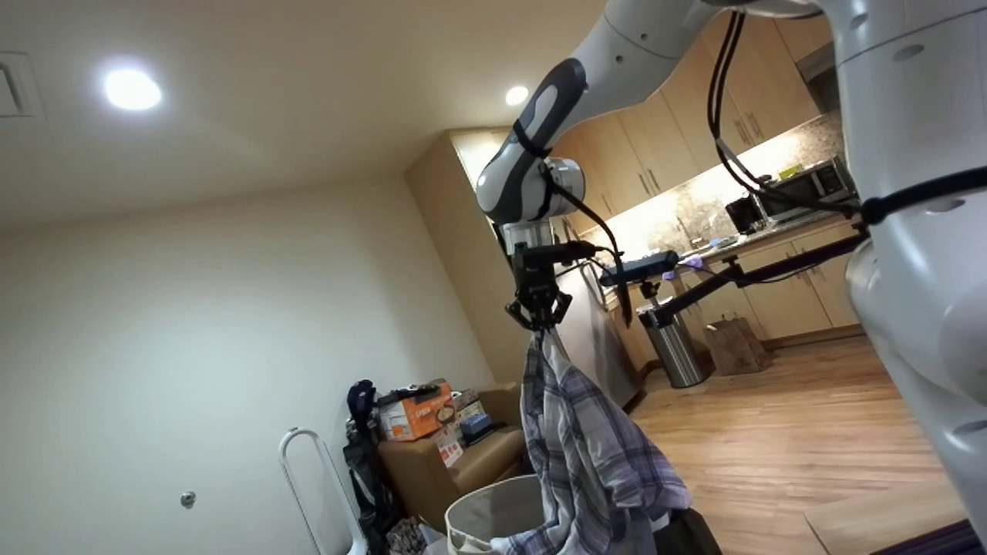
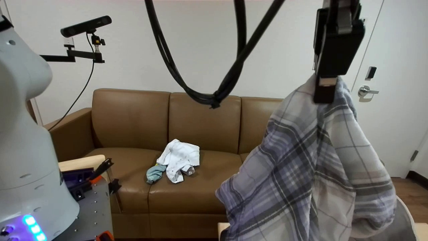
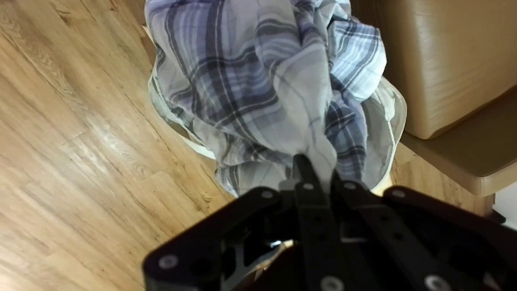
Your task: Move all the clothes from the couch and put them in the carrier bag
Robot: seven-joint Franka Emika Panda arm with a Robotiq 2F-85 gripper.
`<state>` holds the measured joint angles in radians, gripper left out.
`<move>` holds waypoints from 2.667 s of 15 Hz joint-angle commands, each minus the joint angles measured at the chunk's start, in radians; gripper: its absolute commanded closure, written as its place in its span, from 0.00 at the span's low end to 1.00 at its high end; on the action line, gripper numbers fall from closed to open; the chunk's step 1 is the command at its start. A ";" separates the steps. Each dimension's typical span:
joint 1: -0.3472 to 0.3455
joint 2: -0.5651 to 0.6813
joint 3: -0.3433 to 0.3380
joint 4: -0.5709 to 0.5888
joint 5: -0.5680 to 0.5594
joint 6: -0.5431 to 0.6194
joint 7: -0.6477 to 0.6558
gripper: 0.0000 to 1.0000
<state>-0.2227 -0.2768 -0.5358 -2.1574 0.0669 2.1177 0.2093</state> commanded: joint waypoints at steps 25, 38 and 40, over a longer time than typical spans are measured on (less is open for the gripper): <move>-0.176 0.606 0.254 0.190 0.347 0.277 -0.373 0.97; -0.260 0.841 0.375 0.326 0.321 0.167 -0.496 0.57; -0.270 0.807 0.379 0.346 0.323 0.099 -0.504 0.44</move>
<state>-0.4619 0.5867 -0.1739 -1.8351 0.4077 2.3137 -0.2800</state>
